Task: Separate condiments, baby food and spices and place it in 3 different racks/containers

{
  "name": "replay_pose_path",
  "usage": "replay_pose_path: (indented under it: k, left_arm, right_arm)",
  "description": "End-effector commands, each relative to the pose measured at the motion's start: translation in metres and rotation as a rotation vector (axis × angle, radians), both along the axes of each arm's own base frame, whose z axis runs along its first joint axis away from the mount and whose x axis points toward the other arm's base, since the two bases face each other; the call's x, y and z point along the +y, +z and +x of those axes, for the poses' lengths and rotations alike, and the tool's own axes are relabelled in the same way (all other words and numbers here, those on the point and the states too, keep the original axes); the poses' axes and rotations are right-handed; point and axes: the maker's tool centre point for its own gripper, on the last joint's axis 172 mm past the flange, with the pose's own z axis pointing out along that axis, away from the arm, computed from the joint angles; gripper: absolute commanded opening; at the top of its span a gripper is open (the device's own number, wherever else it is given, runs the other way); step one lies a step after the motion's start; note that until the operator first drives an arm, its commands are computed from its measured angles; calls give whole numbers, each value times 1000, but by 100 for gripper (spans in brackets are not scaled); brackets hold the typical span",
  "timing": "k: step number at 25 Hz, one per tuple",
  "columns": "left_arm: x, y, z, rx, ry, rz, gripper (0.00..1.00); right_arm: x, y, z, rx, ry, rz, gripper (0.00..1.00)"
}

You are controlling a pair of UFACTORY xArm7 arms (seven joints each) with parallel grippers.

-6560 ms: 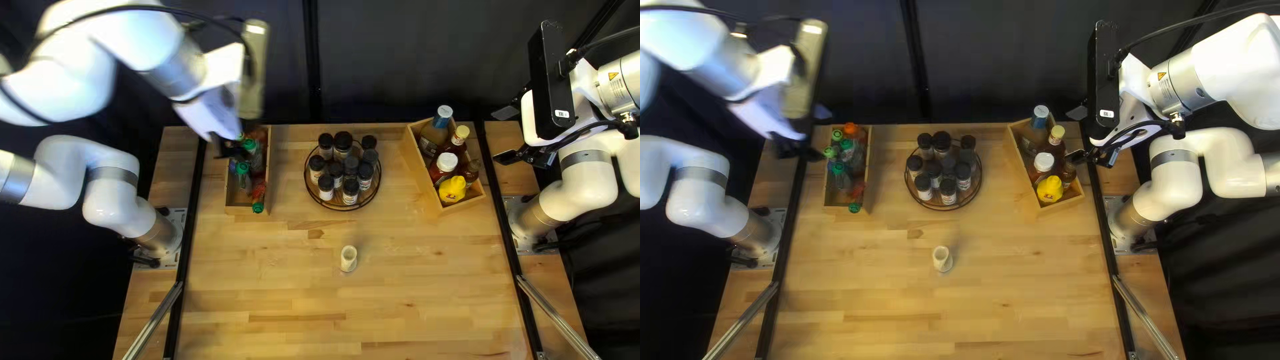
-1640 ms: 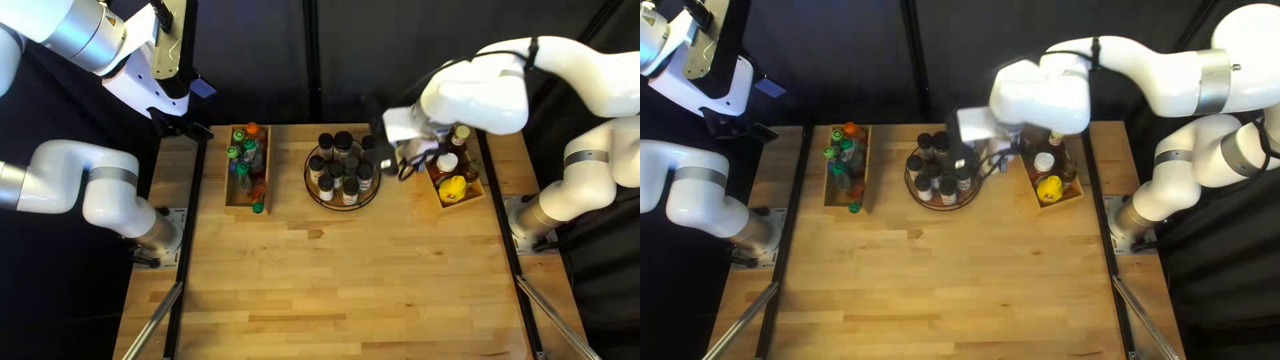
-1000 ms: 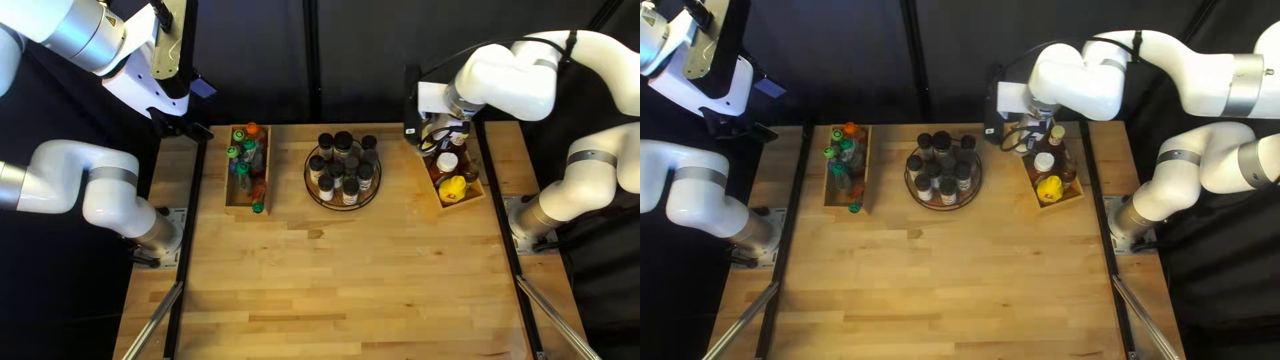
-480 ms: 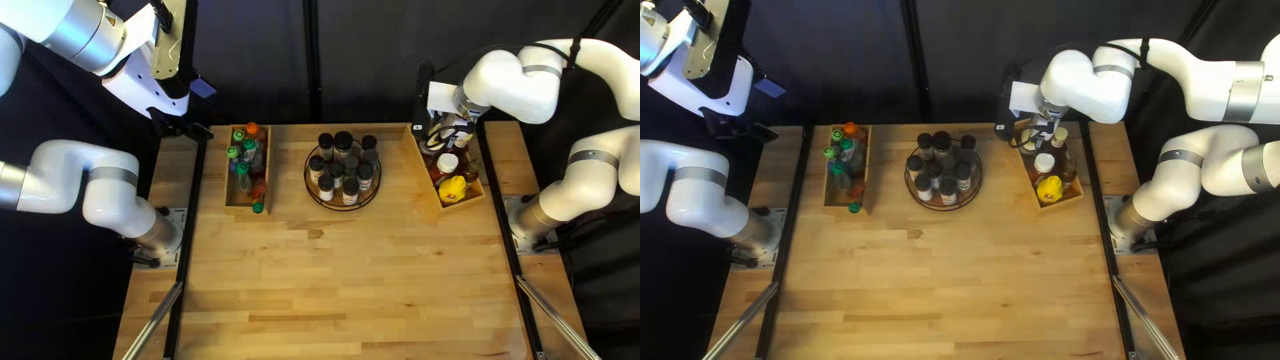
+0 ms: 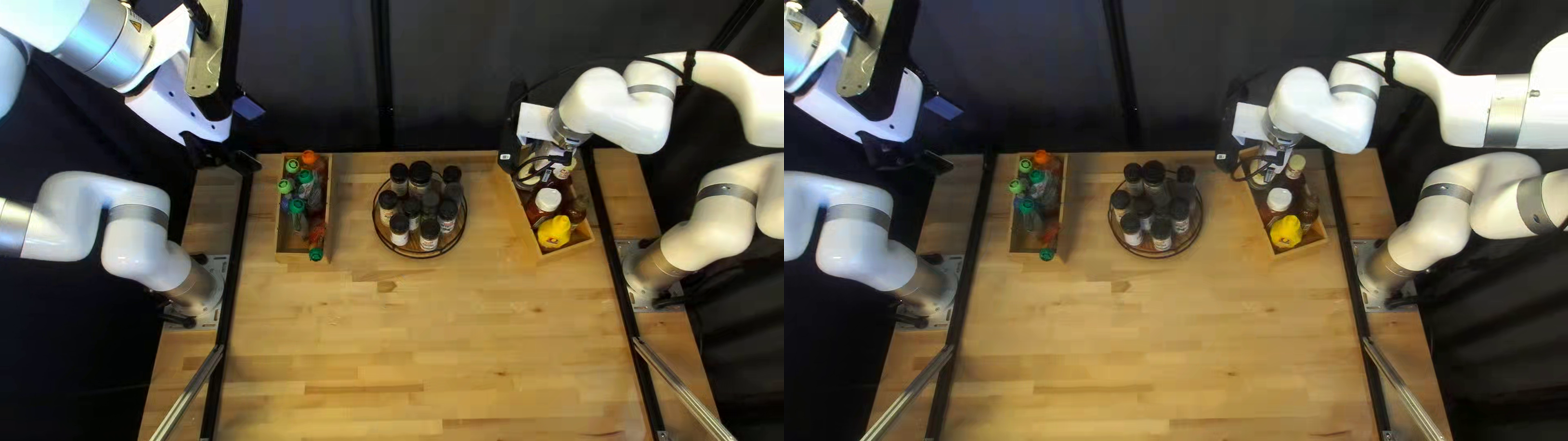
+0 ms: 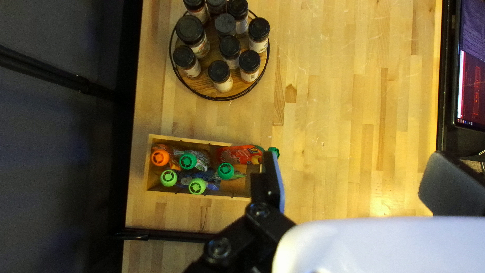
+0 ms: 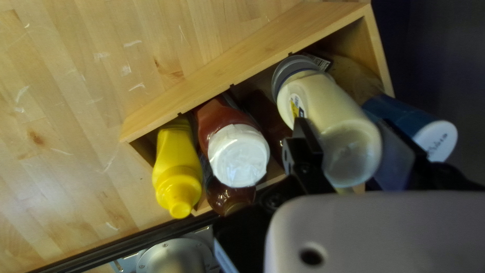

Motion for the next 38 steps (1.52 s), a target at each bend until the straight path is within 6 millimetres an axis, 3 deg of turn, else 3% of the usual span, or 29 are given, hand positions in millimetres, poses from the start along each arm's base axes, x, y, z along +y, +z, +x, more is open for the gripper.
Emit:
replay_pose_path:
  k: [1,5,10,19,22,28,30,38]
  left_arm:
    - [0,0,0,0,0,0,100]
    - [0,0,0,0,0,0,100]
    - [0,0,0,0,0,0,100]
    - [0,0,0,0,0,0,100]
    - [0,0,0,0,0,0,100]
    - [0,0,0,0,0,0,100]
    - [0,0,0,0,0,0,100]
    - [0,0,0,0,0,0,100]
  right_arm:
    - [1,-1,2,-2,14,16,94]
    - [10,13,8,-12,37,18,100]
    - [28,34,24,-45,92,31,100]
    - [107,80,98,-251,268,211,100]
    - [134,102,112,-329,285,259,100]
    - [154,154,108,-444,296,248,100]
    - [158,184,97,-485,292,215,100]
    - [157,269,63,-543,263,136,100]
